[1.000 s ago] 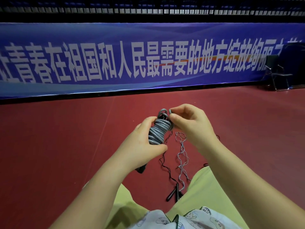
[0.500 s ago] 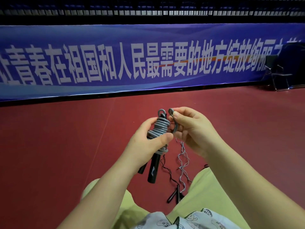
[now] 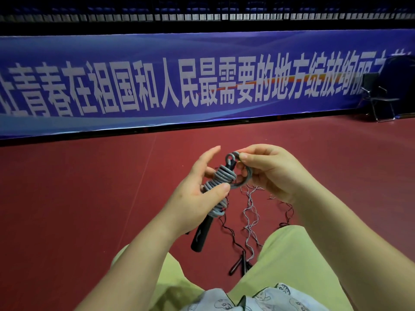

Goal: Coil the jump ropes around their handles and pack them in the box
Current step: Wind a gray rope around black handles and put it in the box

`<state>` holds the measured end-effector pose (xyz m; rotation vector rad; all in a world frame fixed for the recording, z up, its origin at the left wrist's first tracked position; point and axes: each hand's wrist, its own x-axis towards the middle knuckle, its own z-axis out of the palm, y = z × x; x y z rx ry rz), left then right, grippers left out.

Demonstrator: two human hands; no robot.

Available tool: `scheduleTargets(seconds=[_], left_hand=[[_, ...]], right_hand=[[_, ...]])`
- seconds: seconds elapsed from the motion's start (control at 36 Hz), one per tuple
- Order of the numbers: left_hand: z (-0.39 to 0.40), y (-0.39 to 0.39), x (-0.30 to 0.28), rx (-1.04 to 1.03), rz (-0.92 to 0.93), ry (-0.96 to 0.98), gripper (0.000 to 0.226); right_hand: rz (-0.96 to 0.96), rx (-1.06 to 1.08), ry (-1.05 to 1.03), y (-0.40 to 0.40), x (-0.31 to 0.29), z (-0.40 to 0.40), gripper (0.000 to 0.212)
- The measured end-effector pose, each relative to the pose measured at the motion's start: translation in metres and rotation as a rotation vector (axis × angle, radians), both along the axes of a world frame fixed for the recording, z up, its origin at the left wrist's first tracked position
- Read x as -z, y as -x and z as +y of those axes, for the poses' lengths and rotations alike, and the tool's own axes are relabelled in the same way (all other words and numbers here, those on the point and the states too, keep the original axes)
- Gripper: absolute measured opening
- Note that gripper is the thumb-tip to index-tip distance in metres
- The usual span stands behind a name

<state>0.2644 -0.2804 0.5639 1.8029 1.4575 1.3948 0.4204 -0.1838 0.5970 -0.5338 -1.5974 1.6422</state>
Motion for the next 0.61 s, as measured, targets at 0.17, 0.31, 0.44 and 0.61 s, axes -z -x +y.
scheduleTargets(seconds=[0.17, 0.31, 0.44, 0.61], left_hand=[[-0.001, -0.001, -0.004, 0.082, -0.076, -0.006, 0.051], [-0.003, 0.001, -0.009, 0.177, -0.336, 0.034, 0.048], [-0.008, 0.003, -0.011, 0.26, -0.394, 0.093, 0.054], [-0.011, 0.005, -0.01, 0.362, -0.378, 0.131, 0.055]], right_hand=[[0.006, -0.17, -0.003, -0.008, -0.009, 0.0, 0.012], [-0.007, -0.223, 0.006, -0.008, -0.011, 0.0, 0.002], [-0.001, -0.269, 0.044, -0.008, -0.016, 0.0, 0.01], [-0.004, -0.288, 0.022, -0.012, -0.016, 0.0, 0.015]])
